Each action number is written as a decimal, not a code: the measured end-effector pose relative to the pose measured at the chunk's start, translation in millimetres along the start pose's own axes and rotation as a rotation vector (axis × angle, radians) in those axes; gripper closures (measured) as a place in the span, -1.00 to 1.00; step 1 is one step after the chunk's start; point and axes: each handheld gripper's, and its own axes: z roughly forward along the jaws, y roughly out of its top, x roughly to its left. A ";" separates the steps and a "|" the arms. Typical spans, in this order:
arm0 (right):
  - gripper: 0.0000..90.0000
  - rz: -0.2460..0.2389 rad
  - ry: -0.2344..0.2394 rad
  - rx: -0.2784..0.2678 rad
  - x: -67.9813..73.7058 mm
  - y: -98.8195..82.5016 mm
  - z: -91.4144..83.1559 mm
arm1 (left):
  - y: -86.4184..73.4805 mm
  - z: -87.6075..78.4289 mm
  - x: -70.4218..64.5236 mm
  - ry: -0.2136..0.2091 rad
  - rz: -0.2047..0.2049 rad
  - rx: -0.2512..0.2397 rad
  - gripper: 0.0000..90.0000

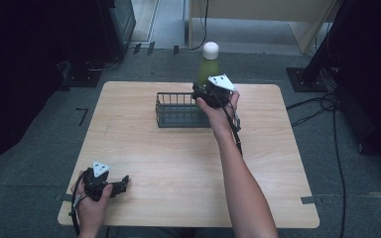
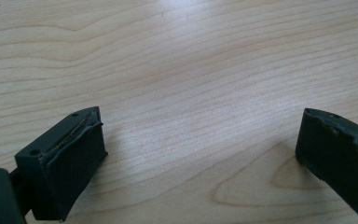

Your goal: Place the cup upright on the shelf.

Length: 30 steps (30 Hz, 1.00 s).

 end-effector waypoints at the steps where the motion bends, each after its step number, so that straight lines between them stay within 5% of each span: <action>1: -0.56 -0.001 -0.001 0.000 -0.6 -1.8 1.0 | 0.0 0.1 -0.1 0.001 0.001 0.000 -0.97; 19: -0.56 0.013 -0.003 0.059 -7.9 -32.2 16.0 | 0.0 0.2 -0.1 0.002 0.002 0.000 -0.97; 30: -0.61 0.040 0.010 0.066 -9.3 -32.2 16.2 | 0.0 0.2 -0.1 0.002 0.002 0.000 -0.97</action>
